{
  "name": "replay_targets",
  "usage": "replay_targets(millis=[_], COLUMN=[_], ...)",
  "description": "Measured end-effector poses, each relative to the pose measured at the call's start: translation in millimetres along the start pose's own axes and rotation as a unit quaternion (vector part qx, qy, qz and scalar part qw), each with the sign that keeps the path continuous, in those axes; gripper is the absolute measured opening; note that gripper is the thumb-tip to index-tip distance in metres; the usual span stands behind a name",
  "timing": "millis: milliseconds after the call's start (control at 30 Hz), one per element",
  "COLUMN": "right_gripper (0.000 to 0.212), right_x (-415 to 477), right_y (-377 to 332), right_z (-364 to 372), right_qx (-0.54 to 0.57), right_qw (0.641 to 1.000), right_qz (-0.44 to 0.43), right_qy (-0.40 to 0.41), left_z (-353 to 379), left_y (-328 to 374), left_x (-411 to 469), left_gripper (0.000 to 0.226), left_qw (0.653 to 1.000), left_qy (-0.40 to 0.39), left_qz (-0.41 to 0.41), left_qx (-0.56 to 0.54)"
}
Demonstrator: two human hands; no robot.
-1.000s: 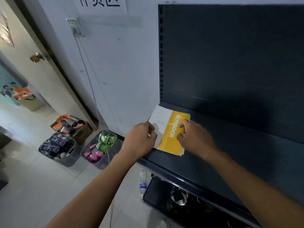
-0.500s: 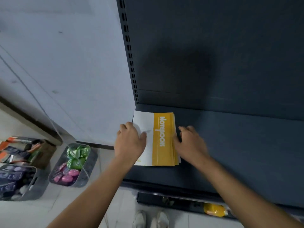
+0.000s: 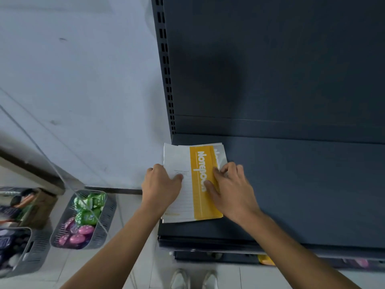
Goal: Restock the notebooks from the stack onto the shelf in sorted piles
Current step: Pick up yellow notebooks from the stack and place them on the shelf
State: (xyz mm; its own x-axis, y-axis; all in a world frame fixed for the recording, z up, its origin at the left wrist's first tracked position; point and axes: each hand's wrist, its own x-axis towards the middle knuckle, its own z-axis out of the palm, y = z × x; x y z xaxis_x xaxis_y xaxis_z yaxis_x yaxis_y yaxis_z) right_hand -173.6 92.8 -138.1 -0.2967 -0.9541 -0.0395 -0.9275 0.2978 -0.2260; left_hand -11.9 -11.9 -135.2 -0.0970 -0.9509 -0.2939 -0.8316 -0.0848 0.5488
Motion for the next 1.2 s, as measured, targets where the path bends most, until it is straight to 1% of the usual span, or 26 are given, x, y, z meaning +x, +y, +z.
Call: replay_targets(millis=[67,133,233,300,400,467,533,600,700,833,933,1100,1200], right_gripper=[0.045,0.043,0.049,0.054,0.061,0.065,0.060,0.046,0.027,0.009,0.010,0.011,0.015], right_x=[1.8,4.5,9.2,11.8,13.8,15.2,15.2,13.9,3.6,-14.5,-31.4,-66.9,-94.0], right_y=[-3.4,-5.9,-8.1,-9.0,-13.6,-18.1,-18.0,-12.4,2.1,27.2,49.1,91.0,121.0], right_z=[0.4,0.5,0.5,0.0,-3.3,-8.0,-14.8,-22.6,-35.8,-60.4,-81.2,-107.3,-116.4], right_qx=[0.032,0.067,0.125,0.151,0.202,0.258,0.315,0.343,0.361,0.363,0.356,0.279,0.262], right_qw=[0.999,0.996,0.987,0.982,0.973,0.956,0.934,0.921,0.910,0.898,0.889,0.904,0.901], right_qz=[0.019,0.048,0.097,0.112,0.116,0.138,0.165,0.180,0.197,0.237,0.272,0.303,0.324], right_qy=[-0.014,-0.021,-0.009,0.004,0.007,0.009,0.022,0.036,0.057,0.074,0.092,0.111,0.121], left_z=[-4.4,-7.9,-8.8,-11.0,-16.5,-18.0,-17.3,-18.3,-22.2,-17.1,-3.2,32.4,54.2], left_y=[-2.8,-4.2,-9.2,-11.1,-8.1,-5.0,-0.6,8.0,27.7,60.9,88.5,137.3,164.2], left_x=[2.2,0.7,-4.6,-6.5,-6.2,-5.4,-4.4,-3.2,-4.8,-15.6,-23.7,-51.0,-76.2], left_gripper=[0.039,0.038,0.027,0.022,0.022,0.023,0.023,0.022,0.034,0.041,0.041,0.037,0.034], left_qw=[1.000,0.999,0.991,0.986,0.979,0.974,0.972,0.972,0.973,0.968,0.960,0.938,0.921], left_qy=[-0.012,-0.011,-0.003,0.000,-0.016,-0.039,-0.053,-0.056,-0.043,-0.052,-0.060,-0.056,-0.062], left_qz=[0.000,0.017,0.086,0.119,0.117,0.118,0.152,0.188,0.221,0.244,0.273,0.335,0.372], left_qx=[-0.020,-0.048,-0.099,-0.115,-0.167,-0.192,-0.171,-0.129,-0.057,-0.019,0.004,0.066,0.100])
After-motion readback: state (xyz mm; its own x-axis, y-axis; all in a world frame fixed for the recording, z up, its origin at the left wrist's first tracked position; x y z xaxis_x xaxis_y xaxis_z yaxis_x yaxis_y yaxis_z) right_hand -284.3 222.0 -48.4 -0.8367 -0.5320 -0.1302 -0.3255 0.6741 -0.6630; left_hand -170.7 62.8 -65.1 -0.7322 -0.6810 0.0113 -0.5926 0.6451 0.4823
